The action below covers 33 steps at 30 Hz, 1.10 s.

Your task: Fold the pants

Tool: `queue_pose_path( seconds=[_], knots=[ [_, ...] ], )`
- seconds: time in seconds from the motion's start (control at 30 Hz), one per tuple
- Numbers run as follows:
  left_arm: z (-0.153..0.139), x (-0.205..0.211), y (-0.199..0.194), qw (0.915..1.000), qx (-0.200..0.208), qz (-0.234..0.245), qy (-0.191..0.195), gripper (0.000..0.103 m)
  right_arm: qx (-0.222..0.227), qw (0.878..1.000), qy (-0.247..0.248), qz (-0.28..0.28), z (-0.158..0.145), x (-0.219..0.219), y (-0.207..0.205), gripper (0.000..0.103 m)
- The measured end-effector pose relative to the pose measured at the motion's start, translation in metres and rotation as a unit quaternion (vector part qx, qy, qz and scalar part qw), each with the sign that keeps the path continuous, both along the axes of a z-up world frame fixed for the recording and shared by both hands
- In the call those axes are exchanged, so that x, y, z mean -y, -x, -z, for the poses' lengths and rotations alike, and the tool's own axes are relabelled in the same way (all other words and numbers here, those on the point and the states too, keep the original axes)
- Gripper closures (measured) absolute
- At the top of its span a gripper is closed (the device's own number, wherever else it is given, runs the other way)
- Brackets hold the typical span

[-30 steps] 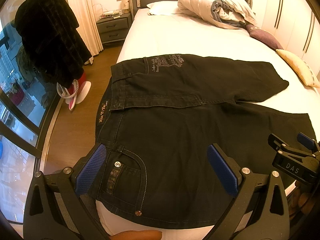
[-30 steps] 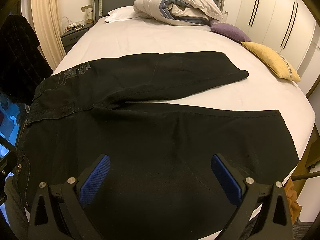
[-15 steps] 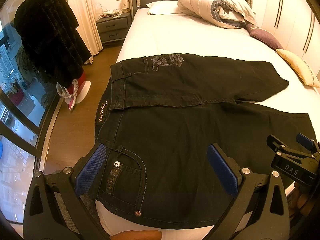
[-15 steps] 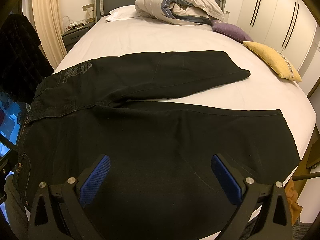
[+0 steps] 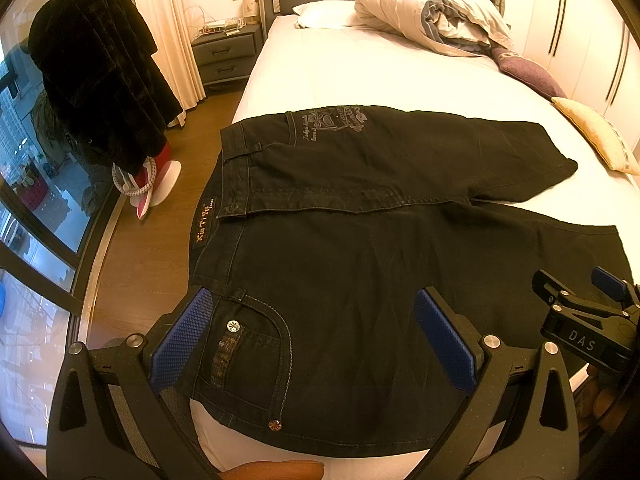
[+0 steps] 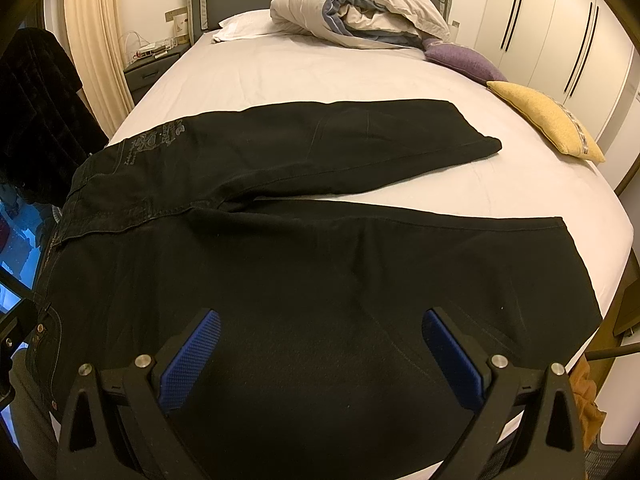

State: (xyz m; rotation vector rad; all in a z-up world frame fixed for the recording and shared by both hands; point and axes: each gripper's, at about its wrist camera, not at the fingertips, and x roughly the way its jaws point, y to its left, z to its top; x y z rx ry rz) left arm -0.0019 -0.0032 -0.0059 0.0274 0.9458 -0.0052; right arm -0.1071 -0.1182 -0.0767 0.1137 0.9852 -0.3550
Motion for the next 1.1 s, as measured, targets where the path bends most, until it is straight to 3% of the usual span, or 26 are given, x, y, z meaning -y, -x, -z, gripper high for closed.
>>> queue_pose_path(
  seconds=[1.1],
  knots=[
    [0.012,0.000,-0.007,1.0000,-0.008,0.005,-0.002,0.000,-0.014,1.000,-0.013,-0.009,0.012,0.001,-0.004,0.000]
  ],
)
